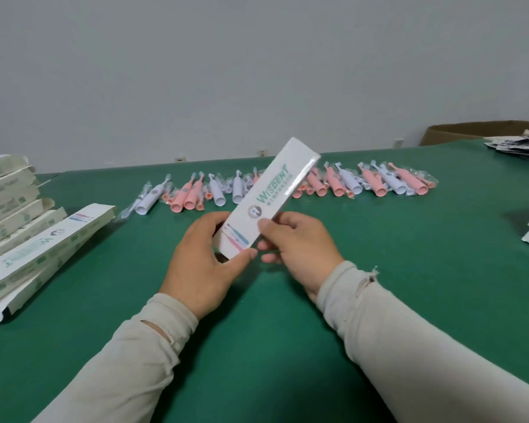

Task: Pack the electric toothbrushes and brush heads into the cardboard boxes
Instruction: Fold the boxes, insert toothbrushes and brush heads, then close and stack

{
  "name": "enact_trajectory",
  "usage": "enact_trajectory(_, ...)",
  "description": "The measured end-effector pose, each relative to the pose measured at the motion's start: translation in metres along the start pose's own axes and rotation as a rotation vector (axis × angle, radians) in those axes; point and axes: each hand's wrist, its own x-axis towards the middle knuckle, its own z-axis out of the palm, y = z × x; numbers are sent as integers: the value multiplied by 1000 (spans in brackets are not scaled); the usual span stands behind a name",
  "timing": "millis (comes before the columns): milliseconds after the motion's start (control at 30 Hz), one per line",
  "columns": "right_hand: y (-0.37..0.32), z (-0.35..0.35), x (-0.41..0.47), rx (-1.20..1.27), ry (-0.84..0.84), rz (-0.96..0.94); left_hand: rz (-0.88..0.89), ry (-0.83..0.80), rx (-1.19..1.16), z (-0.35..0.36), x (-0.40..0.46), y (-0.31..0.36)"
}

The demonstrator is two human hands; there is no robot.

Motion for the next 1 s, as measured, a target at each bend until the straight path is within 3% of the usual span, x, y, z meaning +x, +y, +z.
enact_trajectory(100, 6, 14, -5, -69, -41, -13, 34, 26, -79, 4, -1, 6)
enact_trajectory(233, 0, 3, -12, 1, 24, 30, 62, -127, -232, 9, -6, 10)
enact_trajectory(367, -23, -30, -23, -33, 188, -7, 80, -146, -212, 12, -12, 12)
enact_trajectory(600, -96, -182, -67, -176, 727, 23, 21, -183, -182, 18, -14, 12)
enact_trajectory(733, -130, -268, -86, -99, 965, 59, -27, -220, -271, 28, -7, 31)
enact_trajectory(1000, -151, -368, -102, -292, 981, 256, -52, -248, -319, 61, -16, 54)
